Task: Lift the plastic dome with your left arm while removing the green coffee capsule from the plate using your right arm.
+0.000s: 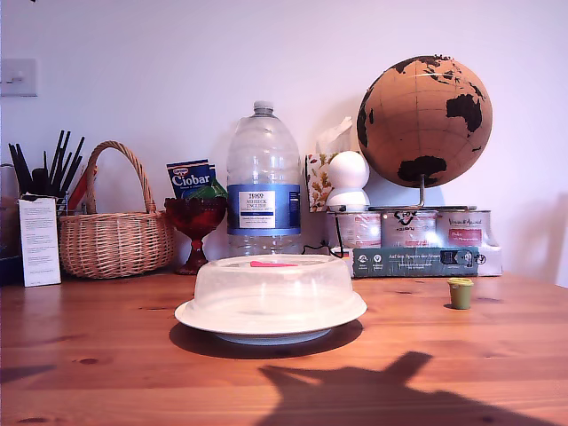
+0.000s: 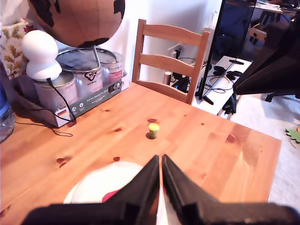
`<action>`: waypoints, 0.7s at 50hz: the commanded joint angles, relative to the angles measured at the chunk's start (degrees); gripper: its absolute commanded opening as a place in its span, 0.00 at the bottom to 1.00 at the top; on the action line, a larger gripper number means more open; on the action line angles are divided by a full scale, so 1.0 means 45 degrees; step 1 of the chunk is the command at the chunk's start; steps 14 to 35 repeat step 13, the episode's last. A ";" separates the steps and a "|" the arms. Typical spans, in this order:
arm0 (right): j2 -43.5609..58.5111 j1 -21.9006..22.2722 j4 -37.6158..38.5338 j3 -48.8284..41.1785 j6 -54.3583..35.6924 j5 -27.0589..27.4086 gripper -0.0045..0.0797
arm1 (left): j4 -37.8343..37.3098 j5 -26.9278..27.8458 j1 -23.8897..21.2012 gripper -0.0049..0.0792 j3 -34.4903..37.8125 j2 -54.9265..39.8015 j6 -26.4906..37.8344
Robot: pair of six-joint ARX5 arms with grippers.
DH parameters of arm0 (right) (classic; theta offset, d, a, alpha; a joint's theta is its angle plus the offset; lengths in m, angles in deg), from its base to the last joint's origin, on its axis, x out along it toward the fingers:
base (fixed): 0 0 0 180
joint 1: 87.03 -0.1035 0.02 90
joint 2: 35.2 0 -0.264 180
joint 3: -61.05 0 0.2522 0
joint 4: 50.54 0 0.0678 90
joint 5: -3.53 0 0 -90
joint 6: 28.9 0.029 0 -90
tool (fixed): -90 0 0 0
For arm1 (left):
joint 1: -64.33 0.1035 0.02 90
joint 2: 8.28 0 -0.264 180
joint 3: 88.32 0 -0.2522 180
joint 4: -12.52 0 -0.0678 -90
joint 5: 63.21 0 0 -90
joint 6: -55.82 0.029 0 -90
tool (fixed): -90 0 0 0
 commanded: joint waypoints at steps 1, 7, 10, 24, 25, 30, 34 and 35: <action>0.0078 -0.0058 -0.0049 -0.0136 0.0097 0.0000 0.04 | 0.0049 0.0029 -0.0044 0.04 0.0209 0.0039 -0.0044; 0.0078 -0.0058 -0.0253 -0.0136 0.0097 0.0000 0.04 | 0.0019 0.0029 -0.0039 0.04 0.0209 0.0039 -0.0044; 0.0078 -0.0058 -0.0301 -0.0136 0.0097 0.0000 0.04 | 0.0005 0.0029 -0.0039 0.04 0.0209 0.0039 -0.0044; 0.0078 -0.0053 -0.0321 -0.0136 0.0097 0.0005 0.04 | 0.0005 0.0029 -0.0039 0.04 0.0209 0.0039 -0.0039; 0.0078 -0.0053 -0.0321 -0.0136 0.0097 0.0005 0.04 | 0.0005 0.0029 -0.0039 0.04 0.0209 0.0039 -0.0039; 0.0078 -0.0053 -0.0321 -0.0136 0.0097 0.0005 0.04 | 0.0005 0.0029 -0.0039 0.04 0.0209 0.0039 -0.0039; 0.0078 -0.0053 -0.0321 -0.0136 0.0097 0.0005 0.04 | 0.0005 0.0029 -0.0039 0.04 0.0209 0.0039 -0.0039; 0.0078 -0.0053 -0.0321 -0.0136 0.0097 0.0005 0.04 | 0.0005 0.0029 -0.0039 0.04 0.0209 0.0039 -0.0039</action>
